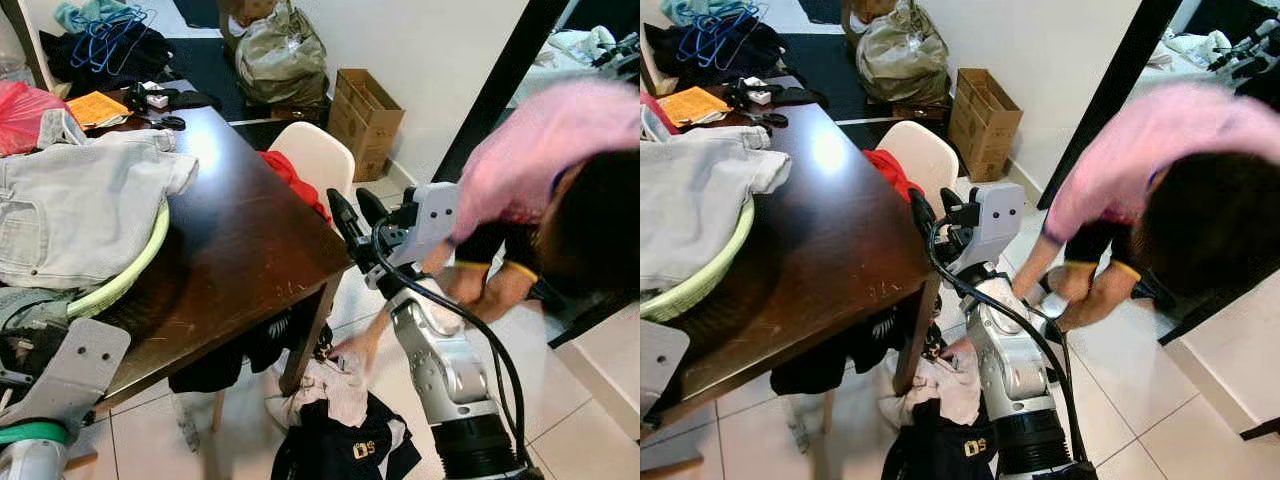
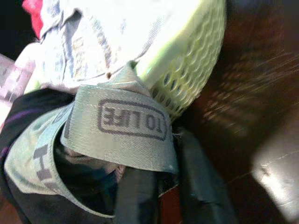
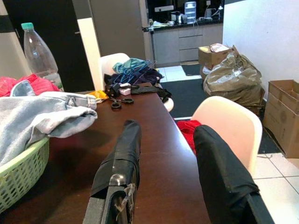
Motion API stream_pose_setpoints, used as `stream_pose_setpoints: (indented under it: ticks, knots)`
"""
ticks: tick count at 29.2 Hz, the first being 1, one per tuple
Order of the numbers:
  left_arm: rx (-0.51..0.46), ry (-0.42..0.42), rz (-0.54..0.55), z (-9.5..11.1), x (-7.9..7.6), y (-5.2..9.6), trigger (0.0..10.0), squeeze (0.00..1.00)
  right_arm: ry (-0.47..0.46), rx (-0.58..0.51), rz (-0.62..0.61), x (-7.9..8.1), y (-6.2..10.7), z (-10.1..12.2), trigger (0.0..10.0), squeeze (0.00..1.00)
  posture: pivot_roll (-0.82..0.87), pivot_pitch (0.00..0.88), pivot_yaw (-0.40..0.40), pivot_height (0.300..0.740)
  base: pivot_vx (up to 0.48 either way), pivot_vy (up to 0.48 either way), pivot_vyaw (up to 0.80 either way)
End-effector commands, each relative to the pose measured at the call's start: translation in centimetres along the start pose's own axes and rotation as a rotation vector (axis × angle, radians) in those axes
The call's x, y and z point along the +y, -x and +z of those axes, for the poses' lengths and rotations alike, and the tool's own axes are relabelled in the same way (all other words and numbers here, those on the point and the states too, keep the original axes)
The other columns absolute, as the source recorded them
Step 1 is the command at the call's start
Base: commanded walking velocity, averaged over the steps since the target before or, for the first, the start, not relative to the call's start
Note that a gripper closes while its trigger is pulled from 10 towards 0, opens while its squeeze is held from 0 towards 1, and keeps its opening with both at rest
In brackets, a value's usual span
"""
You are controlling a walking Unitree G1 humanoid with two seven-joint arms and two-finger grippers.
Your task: Hang hanger
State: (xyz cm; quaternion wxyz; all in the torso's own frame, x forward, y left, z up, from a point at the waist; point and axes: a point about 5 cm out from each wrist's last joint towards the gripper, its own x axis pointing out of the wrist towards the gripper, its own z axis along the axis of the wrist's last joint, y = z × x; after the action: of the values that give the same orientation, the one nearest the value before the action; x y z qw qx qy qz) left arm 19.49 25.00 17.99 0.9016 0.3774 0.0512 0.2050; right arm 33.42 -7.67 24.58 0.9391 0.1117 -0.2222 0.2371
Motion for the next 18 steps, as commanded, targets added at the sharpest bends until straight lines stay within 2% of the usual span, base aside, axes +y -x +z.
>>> stream_pose_setpoints:
  ticks: [1, 4, 8, 9, 10, 12, 13, 14, 15, 16, 18]
  knots:
    - [-0.035, -0.001, -0.028, 0.4, -0.4, 0.6, 0.0, 0.00, 0.009, -0.011, -0.015, -0.4, 0.4, 0.1, 10.0, 0.00, 0.16, 0.172, -0.076, 0.740, 0.000, 0.000, 0.00]
    - [-0.088, -0.015, 0.052, 1.7, -0.6, 2.2, 0.0, 0.00, 0.007, -0.012, -0.016, -0.5, 0.5, 0.0, 10.0, 0.00, 0.17, 0.175, -0.073, 0.740, 0.000, 0.000, 0.00]
    - [-0.122, -0.051, 0.128, 2.2, -0.3, 2.8, 0.0, 0.00, 0.005, -0.010, -0.015, -0.4, 0.5, -0.1, 10.0, 0.00, 0.17, 0.176, -0.071, 0.740, 0.000, 0.000, 0.00]
    - [-0.191, -0.090, 0.202, 3.1, 0.3, 3.3, 0.0, 0.00, 0.003, -0.011, -0.012, -0.4, 0.5, -0.1, 10.0, 0.00, 0.17, 0.176, -0.071, 0.740, 0.000, 0.000, 0.00]
    - [-0.191, -0.090, 0.202, 3.1, 0.3, 3.3, 0.0, 0.00, 0.003, -0.011, -0.012, -0.4, 0.5, -0.1, 10.0, 0.00, 0.17, 0.176, -0.071, 0.740, 0.000, 0.000, 0.00]
    - [-0.346, -0.146, 0.337, 5.3, 1.7, 4.4, 0.0, 0.00, 0.000, -0.012, -0.009, -0.3, 0.3, -0.1, 10.0, 0.00, 0.18, 0.179, -0.076, 0.740, 0.000, 0.000, 0.00]
    - [-0.422, -0.173, 0.395, 6.4, 2.6, 4.6, 10.0, 0.00, -0.002, -0.011, -0.006, -0.3, 0.3, -0.1, 10.0, 0.00, 0.18, 0.178, -0.078, 0.740, 0.000, 0.000, 0.00]
    - [-0.472, -0.193, 0.439, 7.2, 3.3, 4.5, 10.0, 0.00, -0.003, -0.011, -0.004, -0.2, 0.2, -0.2, 10.0, 0.00, 0.19, 0.177, -0.079, 0.740, 0.000, 0.000, 0.00]
    - [-0.472, -0.193, 0.439, 7.2, 3.3, 4.5, 10.0, 0.00, -0.003, -0.011, -0.004, -0.2, 0.2, -0.2, 10.0, 0.00, 0.19, 0.177, -0.079, 0.740, 0.000, 0.000, 0.00]
    - [-0.504, -0.201, 0.478, 7.8, 3.9, 4.3, 10.0, 0.00, -0.004, -0.010, -0.001, -0.2, 0.2, -0.2, 10.0, 0.00, 0.19, 0.176, -0.080, 0.740, 0.000, 0.000, 0.00]
    - [-0.566, -0.243, 0.557, 9.2, 4.8, 3.0, 10.0, 0.00, -0.010, -0.008, 0.004, -0.2, 0.1, -0.3, 10.0, 0.00, 0.19, 0.170, -0.084, 0.740, 0.000, 0.000, 0.00]
